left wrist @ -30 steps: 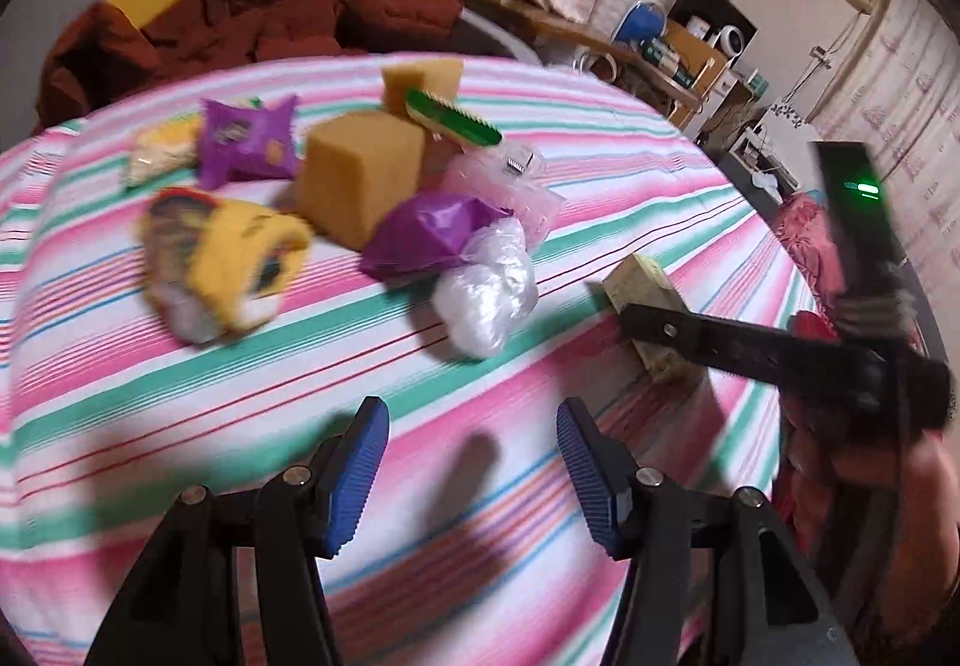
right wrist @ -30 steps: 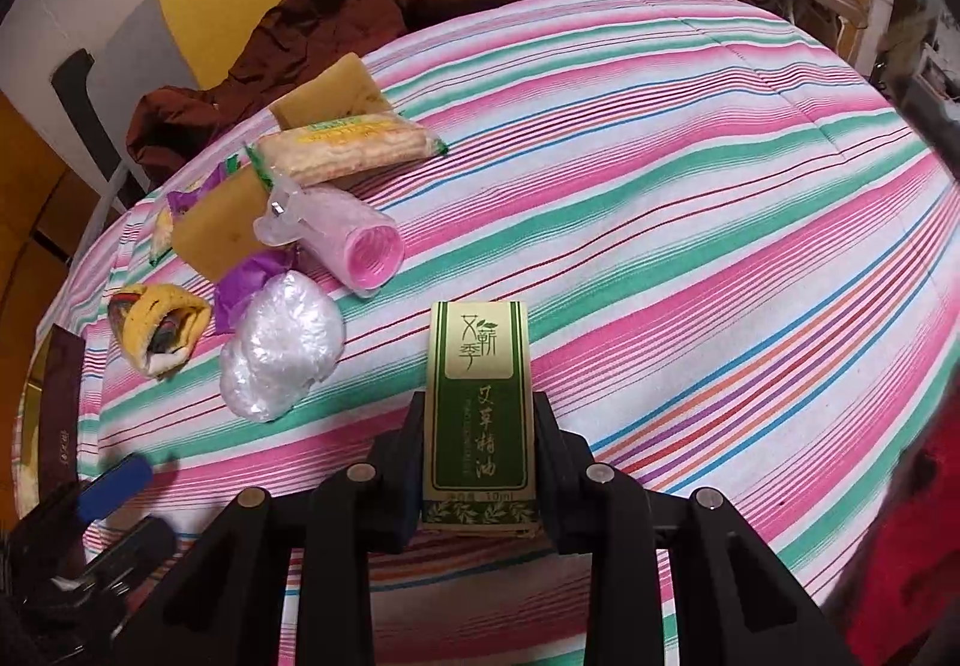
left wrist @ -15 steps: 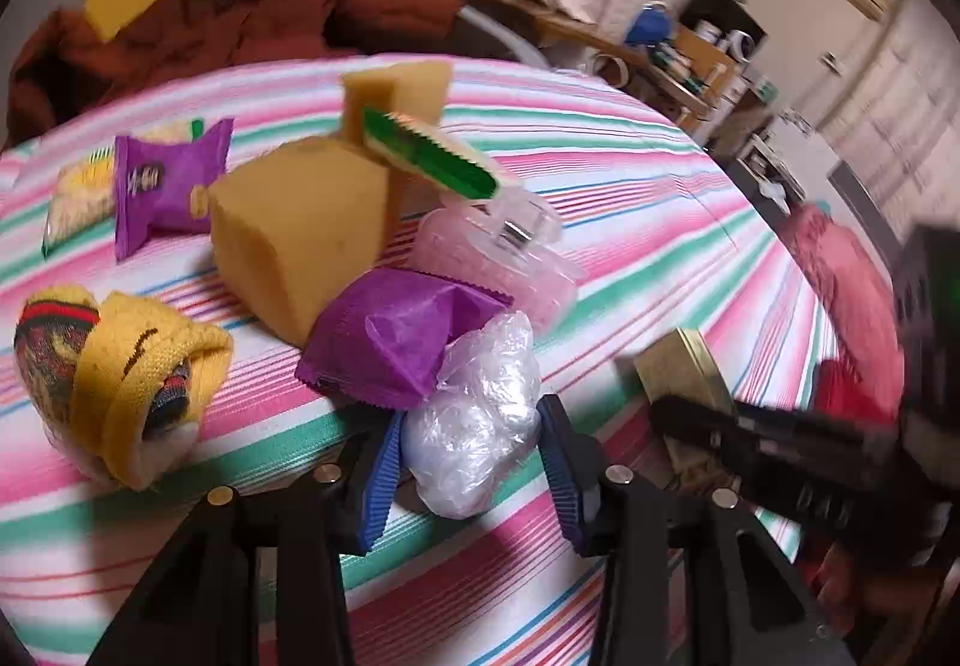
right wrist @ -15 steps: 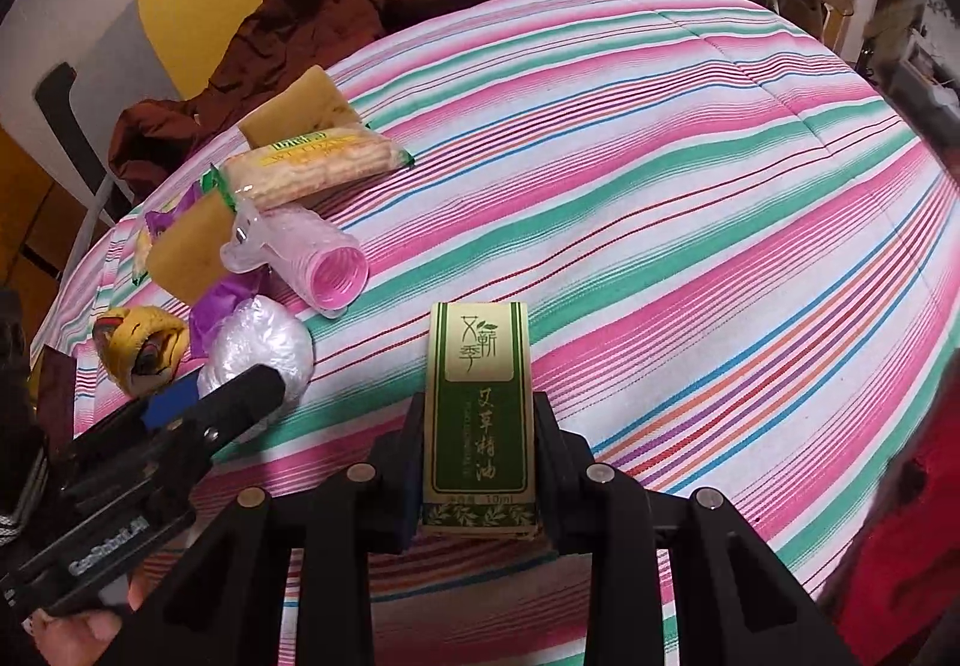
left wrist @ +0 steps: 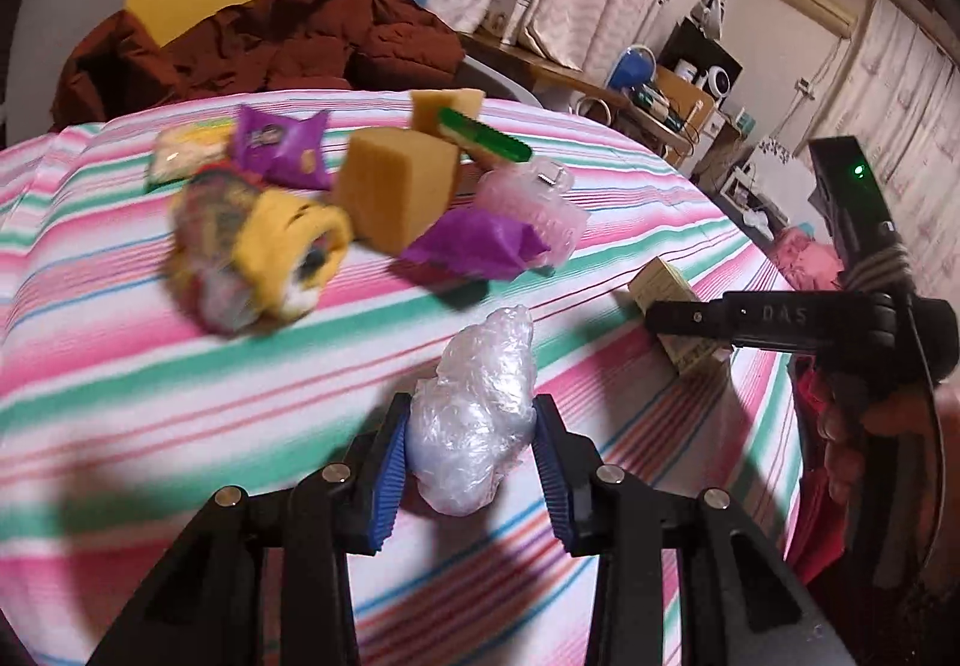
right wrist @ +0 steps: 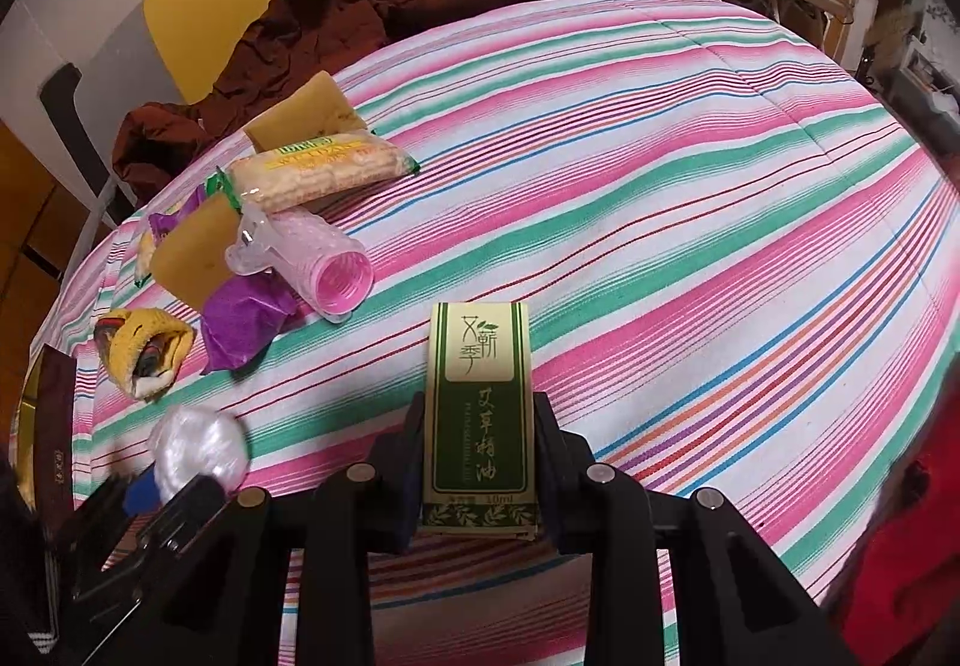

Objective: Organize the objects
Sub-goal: 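Grasp the clear plastic bag with the left gripper while the right holds the green box, then carry the bag into the tray with the left while the right carries the green box toward it, then open the left gripper to drop the bag while the right lowers the green box into the tray, then withdraw both grippers from the tray toward the remaining items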

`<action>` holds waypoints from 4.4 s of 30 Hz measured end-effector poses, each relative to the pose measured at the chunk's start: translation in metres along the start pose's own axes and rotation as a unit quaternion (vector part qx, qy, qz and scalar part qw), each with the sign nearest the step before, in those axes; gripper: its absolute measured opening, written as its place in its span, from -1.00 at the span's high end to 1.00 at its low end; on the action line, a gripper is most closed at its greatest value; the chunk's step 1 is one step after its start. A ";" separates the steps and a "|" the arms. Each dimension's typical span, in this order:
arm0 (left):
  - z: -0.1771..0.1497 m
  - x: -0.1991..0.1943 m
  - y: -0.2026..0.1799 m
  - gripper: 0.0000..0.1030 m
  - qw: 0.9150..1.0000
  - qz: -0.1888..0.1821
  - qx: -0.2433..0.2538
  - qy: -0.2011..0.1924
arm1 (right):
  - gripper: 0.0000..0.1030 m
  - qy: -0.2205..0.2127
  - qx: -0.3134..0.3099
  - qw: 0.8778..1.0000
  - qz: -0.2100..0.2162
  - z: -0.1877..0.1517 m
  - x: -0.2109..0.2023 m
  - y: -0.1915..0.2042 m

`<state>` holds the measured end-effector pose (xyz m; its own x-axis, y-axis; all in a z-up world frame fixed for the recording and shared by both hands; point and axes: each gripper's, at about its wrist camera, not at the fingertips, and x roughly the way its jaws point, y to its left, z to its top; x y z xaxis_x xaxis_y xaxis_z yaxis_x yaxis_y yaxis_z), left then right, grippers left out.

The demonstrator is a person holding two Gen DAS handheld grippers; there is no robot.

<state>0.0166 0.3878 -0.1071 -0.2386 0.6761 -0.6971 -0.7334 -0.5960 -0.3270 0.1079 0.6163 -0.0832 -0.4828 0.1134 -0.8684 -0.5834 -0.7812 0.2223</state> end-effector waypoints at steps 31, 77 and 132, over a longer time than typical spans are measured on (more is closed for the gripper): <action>-0.075 -0.195 0.073 0.24 0.988 0.062 -0.064 -0.124 | 0.39 -0.064 -0.150 0.979 0.125 -0.035 -0.016 0.088; -0.101 -0.300 0.264 -0.16 0.909 0.237 -0.302 -0.161 | 0.39 -0.083 -0.359 0.886 0.281 -0.183 -0.084 0.356; -0.085 -0.248 0.102 -0.21 0.979 0.129 -0.107 -0.114 | 0.01 -0.064 -0.230 0.961 0.142 -0.133 -0.034 0.227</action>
<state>0.0550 0.1228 -0.0216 -0.5528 0.5550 -0.6216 -0.4848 -0.8209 -0.3017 0.0791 0.3538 -0.0618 -0.6727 -0.0934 -0.7340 -0.0799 -0.9770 0.1976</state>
